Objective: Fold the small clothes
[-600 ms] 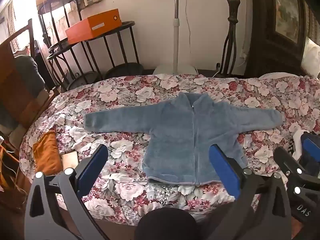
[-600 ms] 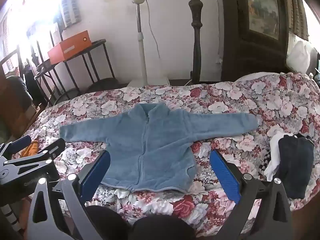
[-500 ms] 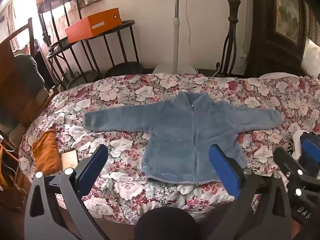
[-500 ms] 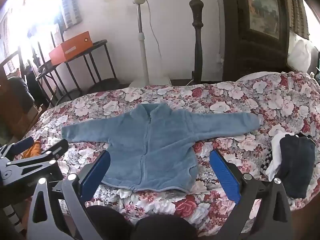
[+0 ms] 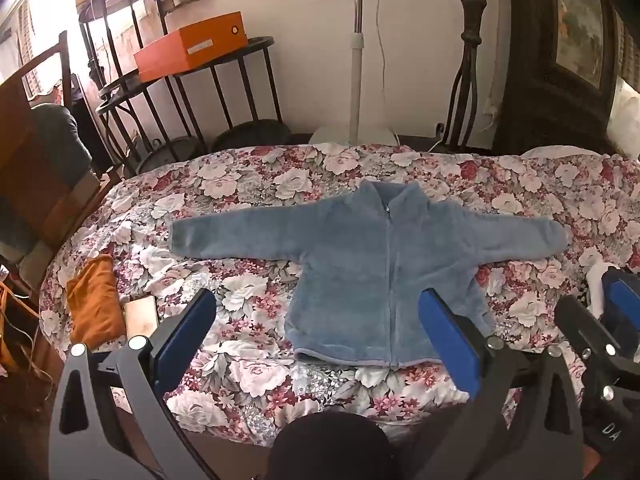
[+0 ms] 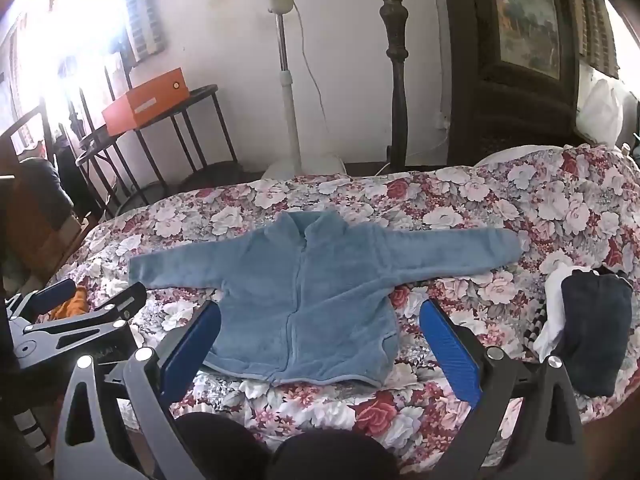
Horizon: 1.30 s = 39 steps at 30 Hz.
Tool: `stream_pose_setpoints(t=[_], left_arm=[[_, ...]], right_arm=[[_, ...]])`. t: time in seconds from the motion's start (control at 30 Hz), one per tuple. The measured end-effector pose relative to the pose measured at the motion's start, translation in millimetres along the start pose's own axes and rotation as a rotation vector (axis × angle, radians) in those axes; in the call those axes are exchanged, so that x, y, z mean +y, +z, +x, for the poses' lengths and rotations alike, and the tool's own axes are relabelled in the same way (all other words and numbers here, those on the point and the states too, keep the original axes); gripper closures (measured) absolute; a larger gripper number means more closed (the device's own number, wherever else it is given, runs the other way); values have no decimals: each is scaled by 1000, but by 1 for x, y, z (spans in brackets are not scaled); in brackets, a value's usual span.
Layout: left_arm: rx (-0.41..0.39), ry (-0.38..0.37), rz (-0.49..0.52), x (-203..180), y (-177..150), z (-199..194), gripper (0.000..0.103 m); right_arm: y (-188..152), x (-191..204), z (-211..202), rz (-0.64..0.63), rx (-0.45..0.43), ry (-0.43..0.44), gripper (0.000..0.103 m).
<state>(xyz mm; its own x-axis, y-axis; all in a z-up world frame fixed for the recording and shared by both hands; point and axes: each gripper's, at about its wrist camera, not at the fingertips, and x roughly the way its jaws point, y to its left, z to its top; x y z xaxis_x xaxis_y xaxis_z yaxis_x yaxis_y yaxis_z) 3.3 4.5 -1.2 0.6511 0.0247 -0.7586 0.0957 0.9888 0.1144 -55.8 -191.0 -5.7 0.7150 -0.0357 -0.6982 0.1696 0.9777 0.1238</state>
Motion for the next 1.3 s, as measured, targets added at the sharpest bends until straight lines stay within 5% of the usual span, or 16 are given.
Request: stream_pose_setpoints(t=[1.3], left_arm=[[5, 12, -14, 6, -6, -3, 5]], right_arm=[[-1, -3, -1, 6, -1, 7, 3]])
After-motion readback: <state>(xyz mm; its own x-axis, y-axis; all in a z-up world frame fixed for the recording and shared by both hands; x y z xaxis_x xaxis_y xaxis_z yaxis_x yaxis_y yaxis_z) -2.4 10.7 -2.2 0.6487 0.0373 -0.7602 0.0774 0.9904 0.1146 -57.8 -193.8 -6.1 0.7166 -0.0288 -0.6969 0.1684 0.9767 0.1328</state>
